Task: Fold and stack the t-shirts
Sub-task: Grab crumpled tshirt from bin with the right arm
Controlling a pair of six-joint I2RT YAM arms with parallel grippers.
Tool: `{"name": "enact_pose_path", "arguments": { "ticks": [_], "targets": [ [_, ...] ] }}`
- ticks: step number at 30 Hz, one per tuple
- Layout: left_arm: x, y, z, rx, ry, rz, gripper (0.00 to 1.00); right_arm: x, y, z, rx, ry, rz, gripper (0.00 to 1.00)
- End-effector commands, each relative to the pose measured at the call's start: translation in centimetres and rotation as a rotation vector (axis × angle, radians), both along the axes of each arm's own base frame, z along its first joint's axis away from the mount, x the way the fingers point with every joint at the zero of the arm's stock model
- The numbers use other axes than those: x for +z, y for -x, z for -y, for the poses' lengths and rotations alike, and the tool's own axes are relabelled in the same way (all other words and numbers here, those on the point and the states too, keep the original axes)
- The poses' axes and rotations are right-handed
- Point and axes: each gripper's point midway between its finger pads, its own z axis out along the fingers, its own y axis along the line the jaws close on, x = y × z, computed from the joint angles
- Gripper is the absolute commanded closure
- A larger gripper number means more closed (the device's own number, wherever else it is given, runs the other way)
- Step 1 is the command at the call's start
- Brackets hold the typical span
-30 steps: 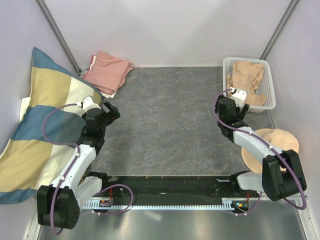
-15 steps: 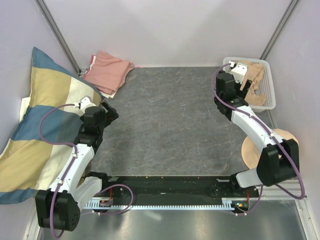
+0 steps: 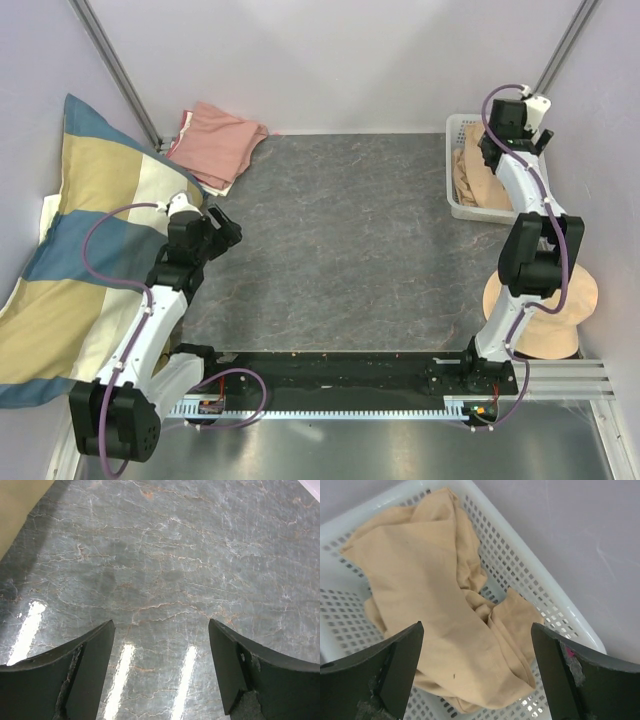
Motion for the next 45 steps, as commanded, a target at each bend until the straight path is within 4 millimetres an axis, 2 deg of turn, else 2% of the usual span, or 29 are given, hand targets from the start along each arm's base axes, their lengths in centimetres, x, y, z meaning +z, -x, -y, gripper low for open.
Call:
{"name": "enact_pose_path", "arguments": {
  "ticks": [1,2,6,16,25,26,27,28,29,30,31,33,36,37,39,41,42,44,45],
  "targets": [
    [2.5,0.2,0.4,-0.06,-0.026,0.054,0.17,-3.4,-1.0,-0.5,0.063,-0.137,-0.07,0.02],
    [2.4,0.5,0.3,-0.062,-0.032,0.046,0.17,-4.6,-1.1,-0.5,0.065,-0.147,-0.094,0.02],
    [2.5,1.1,-0.1,-0.056,-0.052,0.049,0.17,-6.9,-1.1,-1.1,0.091,-0.188,-0.138,0.02],
    [2.1,1.5,0.2,-0.065,-0.04,0.043,0.17,-10.8,-1.1,-2.9,0.154,-0.273,-0.205,0.02],
    [2.8,1.6,0.0,-0.064,-0.052,0.052,0.18,-16.4,-0.6,-3.4,0.152,-0.35,-0.322,0.03],
    [2.8,1.6,0.0,-0.062,-0.051,0.052,0.18,-16.7,-0.5,-3.4,0.152,-0.357,-0.329,0.08],
    [2.8,1.6,0.0,-0.064,-0.05,0.051,0.17,-16.8,-0.5,-3.3,0.152,-0.363,-0.331,0.18],
    [2.7,1.6,0.0,-0.064,-0.051,0.048,0.18,-16.9,-0.5,-3.4,0.158,-0.375,-0.329,0.52],
    [2.7,1.7,0.0,-0.065,-0.05,0.046,0.18,-16.8,-0.5,-3.3,0.156,-0.378,-0.325,0.77],
    [2.7,1.7,0.0,-0.064,-0.049,0.046,0.18,-16.6,-0.5,-3.2,0.151,-0.377,-0.321,0.92],
    [2.6,1.7,0.0,-0.064,-0.049,0.043,0.18,-16.0,-0.6,-3.2,0.152,-0.375,-0.308,1.0],
    [2.5,1.7,0.1,-0.066,-0.046,0.043,0.18,-15.0,-0.7,-3.0,0.149,-0.364,-0.288,1.0],
    [2.5,1.8,0.2,-0.07,-0.044,0.042,0.18,-11.4,-1.2,-2.7,0.152,-0.334,-0.208,1.0],
    [2.5,1.8,0.2,-0.072,-0.043,0.043,0.18,-8.9,-1.4,-2.7,0.164,-0.323,-0.156,1.0],
    [2.5,1.9,0.2,-0.074,-0.045,0.045,0.18,-5.7,-2.0,-3.0,0.192,-0.316,-0.088,1.0],
    [2.6,1.9,0.3,-0.077,-0.043,0.046,0.19,-0.5,-2.5,-3.4,0.233,-0.301,0.016,1.0],
    [2.6,2.0,0.3,-0.08,-0.042,0.048,0.19,1.2,-2.8,-4.2,0.279,-0.314,0.051,1.0],
    [2.5,2.0,0.4,-0.084,-0.037,0.044,0.19,6.2,-3.2,-5.6,0.365,-0.312,0.15,1.0],
    [2.5,2.0,0.4,-0.086,-0.037,0.044,0.2,7.7,-3.4,-7.0,0.415,-0.311,0.175,1.0]
  ]
}}
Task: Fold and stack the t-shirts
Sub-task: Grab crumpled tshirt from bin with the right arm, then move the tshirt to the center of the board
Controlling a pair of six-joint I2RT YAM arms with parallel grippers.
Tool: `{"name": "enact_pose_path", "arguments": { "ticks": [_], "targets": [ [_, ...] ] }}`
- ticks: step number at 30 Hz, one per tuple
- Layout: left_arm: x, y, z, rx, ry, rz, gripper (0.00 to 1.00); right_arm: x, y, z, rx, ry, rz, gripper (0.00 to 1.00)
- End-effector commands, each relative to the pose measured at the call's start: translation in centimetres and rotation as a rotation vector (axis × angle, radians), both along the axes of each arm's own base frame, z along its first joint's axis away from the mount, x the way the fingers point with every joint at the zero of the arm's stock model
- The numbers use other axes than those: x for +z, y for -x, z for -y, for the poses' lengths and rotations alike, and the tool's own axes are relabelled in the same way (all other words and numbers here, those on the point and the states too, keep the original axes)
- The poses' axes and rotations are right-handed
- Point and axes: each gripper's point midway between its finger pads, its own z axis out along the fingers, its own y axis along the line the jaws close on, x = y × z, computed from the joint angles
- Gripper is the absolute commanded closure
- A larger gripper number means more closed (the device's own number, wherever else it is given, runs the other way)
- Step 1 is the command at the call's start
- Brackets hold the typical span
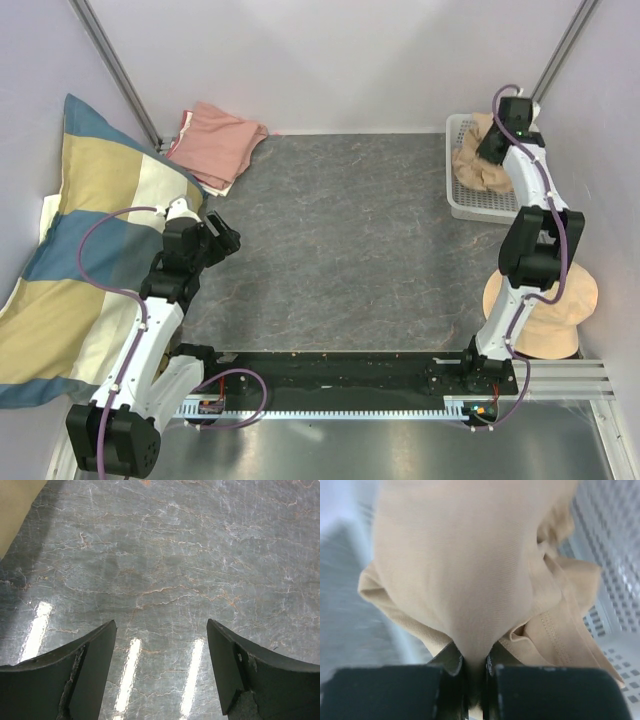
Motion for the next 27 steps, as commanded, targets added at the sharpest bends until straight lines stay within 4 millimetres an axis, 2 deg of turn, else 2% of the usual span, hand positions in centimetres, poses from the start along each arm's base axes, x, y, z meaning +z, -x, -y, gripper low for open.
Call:
{"name": "enact_pose_path", "arguments": {
  "ticks": [1,2,3,5,6,8,9,11,12,14,15,16,18,19,20,21,22,23,24,25,27],
  "targets": [
    [1.7,-0.3,0.3,-0.032,-0.008,0.053,0.2,17.3,-2.1,-4.5,0.199,-0.014,0.402,1.0],
    [1.8,-0.4,0.3,-0.032,-0.008,0.054,0.2,19.1,-2.1,-5.7,0.237,-0.009,0.435,1.0],
    [1.7,-0.3,0.3,-0.032,-0.008,0.053,0.2,20.2,-2.0,-8.4,0.3,-0.007,0.455,1.0],
    [1.8,-0.4,0.3,-0.035,-0.006,0.054,0.2,22.8,-1.3,-10.7,0.378,0.031,0.497,1.0],
    [1.9,-0.4,0.4,-0.037,-0.004,0.059,0.21,23.7,-0.8,-15.1,0.468,0.028,0.516,1.0],
    [2.1,-0.2,0.4,-0.042,-0.005,0.065,0.21,26.3,0.6,-19.0,0.58,0.035,0.567,1.0],
    [2.1,-0.2,0.4,-0.043,-0.004,0.066,0.21,27.0,1.5,-22.3,0.651,0.022,0.582,1.0],
    [2.4,0.0,0.5,-0.048,-0.002,0.078,0.21,28.7,3.0,-25.2,0.721,0.021,0.612,1.0],
    [2.5,0.1,0.5,-0.048,0.001,0.081,0.21,29.0,4.1,-27.8,0.775,0.009,0.619,1.0],
    [2.6,0.3,0.6,-0.052,0.001,0.084,0.21,29.7,5.6,-29.5,0.815,0.002,0.634,1.0],
    [2.7,0.3,0.5,-0.052,0.001,0.086,0.21,29.8,6.7,-31.2,0.857,-0.011,0.636,1.0],
    [2.8,0.4,0.6,-0.054,0.0,0.089,0.21,30.5,7.7,-31.7,0.871,-0.018,0.653,1.0],
    [2.9,0.4,0.6,-0.055,0.001,0.092,0.21,29.4,8.9,-33.2,0.906,-0.03,0.631,1.0],
    [2.9,0.5,0.6,-0.056,0.003,0.09,0.21,29.6,9.7,-33.2,0.911,-0.033,0.637,1.0],
    [2.9,0.5,0.7,-0.057,0.007,0.09,0.21,27.0,9.8,-33.2,0.916,-0.03,0.579,1.0],
    [3.0,0.5,0.8,-0.059,0.012,0.09,0.21,25.7,9.9,-32.9,0.902,-0.02,0.553,1.0],
    [2.9,0.5,0.8,-0.062,0.016,0.086,0.21,25.2,10.1,-32.1,0.869,-0.002,0.552,1.0],
    [2.9,0.5,0.9,-0.064,0.02,0.088,0.22,20.6,10.3,-31.3,0.847,0.019,0.451,1.0],
    [2.9,0.5,1.0,-0.065,0.024,0.086,0.22,18.6,10.4,-30.6,0.821,0.038,0.406,1.0],
    [3.0,0.5,1.0,-0.064,0.026,0.087,0.22,14.6,10.9,-29.2,0.776,0.074,0.313,1.0],
    [3.0,0.5,1.0,-0.064,0.026,0.087,0.22,10.6,11.8,-27.7,0.726,0.104,0.211,1.0]
  ]
}}
